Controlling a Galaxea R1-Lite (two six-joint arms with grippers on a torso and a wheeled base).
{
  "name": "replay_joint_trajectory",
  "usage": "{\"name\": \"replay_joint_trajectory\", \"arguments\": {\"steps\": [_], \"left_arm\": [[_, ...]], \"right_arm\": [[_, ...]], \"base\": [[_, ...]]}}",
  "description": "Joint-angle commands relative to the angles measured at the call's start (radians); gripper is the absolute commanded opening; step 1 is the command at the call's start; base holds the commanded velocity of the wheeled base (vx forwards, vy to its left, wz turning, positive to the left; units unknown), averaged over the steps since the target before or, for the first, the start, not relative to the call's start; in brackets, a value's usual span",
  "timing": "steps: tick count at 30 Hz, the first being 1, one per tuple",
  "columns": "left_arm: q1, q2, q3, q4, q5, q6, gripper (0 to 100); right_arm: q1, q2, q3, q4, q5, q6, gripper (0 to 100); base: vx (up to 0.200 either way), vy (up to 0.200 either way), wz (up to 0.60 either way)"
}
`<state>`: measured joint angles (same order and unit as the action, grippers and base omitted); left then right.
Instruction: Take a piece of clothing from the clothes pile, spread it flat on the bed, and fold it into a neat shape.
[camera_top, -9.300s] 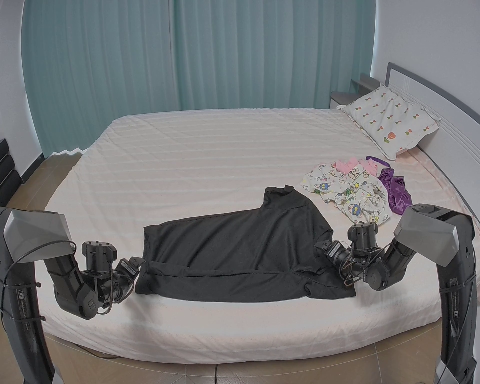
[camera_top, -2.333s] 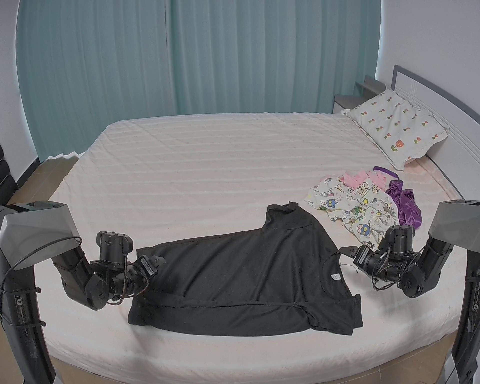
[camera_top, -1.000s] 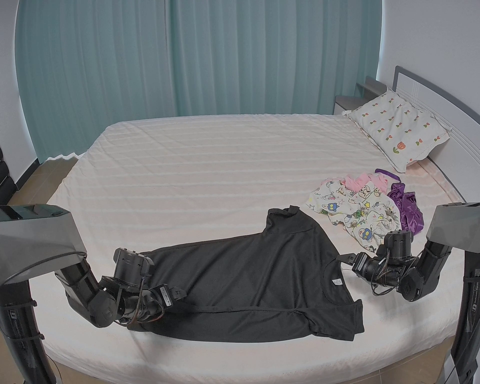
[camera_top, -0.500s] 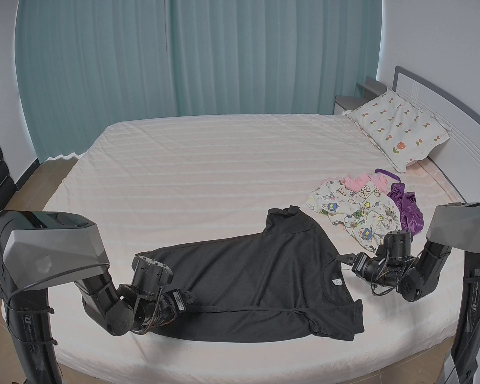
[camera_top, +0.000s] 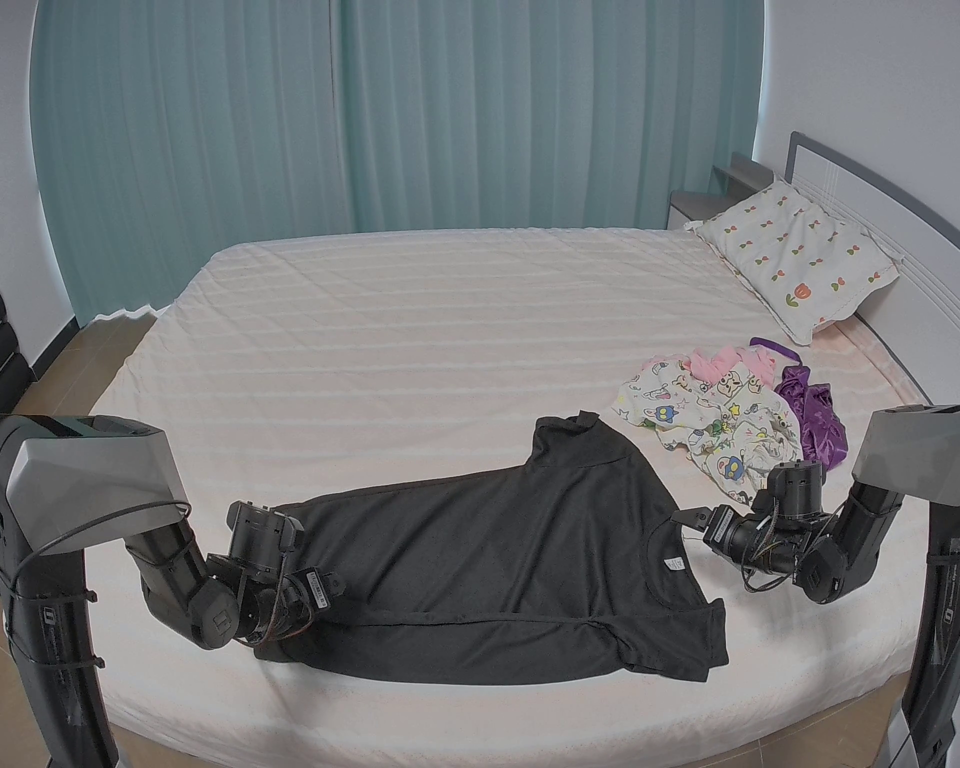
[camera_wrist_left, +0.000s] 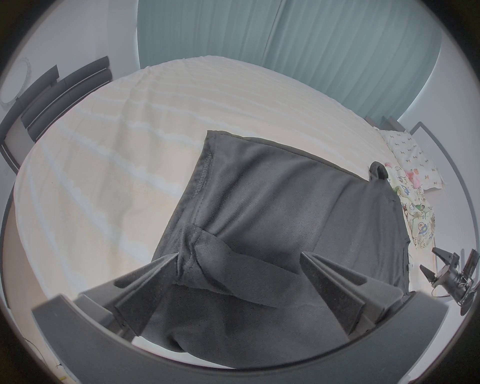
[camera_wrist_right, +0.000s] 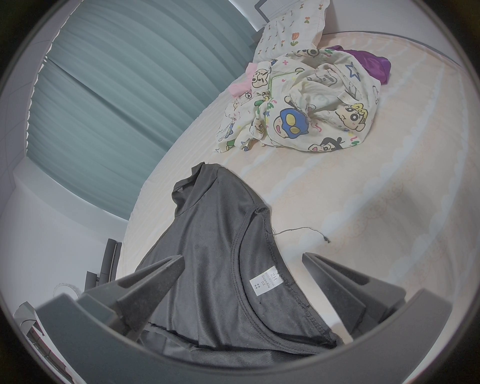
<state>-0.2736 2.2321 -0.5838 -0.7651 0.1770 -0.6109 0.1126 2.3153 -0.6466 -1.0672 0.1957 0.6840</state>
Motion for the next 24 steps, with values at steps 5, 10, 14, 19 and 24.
{"name": "replay_joint_trajectory", "arguments": {"steps": [5, 10, 14, 19, 24], "left_arm": [[0.016, 0.014, -0.017, -0.003, -0.039, -0.012, 0], [0.016, 0.007, -0.007, 0.004, -0.070, -0.030, 0], [0.021, -0.009, 0.010, 0.006, -0.067, -0.013, 0], [0.067, -0.052, -0.001, 0.006, -0.068, -0.009, 0], [0.111, -0.072, -0.013, 0.006, -0.070, -0.010, 0]], "right_arm": [[-0.001, -0.001, 0.002, 0.001, 0.004, 0.000, 100], [-0.005, -0.007, 0.030, 0.001, 0.037, -0.009, 100], [-0.030, -0.010, 0.064, 0.001, 0.054, -0.097, 100], [-0.056, -0.043, 0.136, 0.001, 0.165, -0.182, 100], [-0.056, -0.056, 0.182, 0.001, 0.220, -0.233, 100]], "base": [[0.000, 0.000, 0.00], [0.000, 0.000, 0.00], [0.000, 0.000, 0.00], [0.000, 0.000, 0.00], [0.000, 0.000, 0.00]]}}
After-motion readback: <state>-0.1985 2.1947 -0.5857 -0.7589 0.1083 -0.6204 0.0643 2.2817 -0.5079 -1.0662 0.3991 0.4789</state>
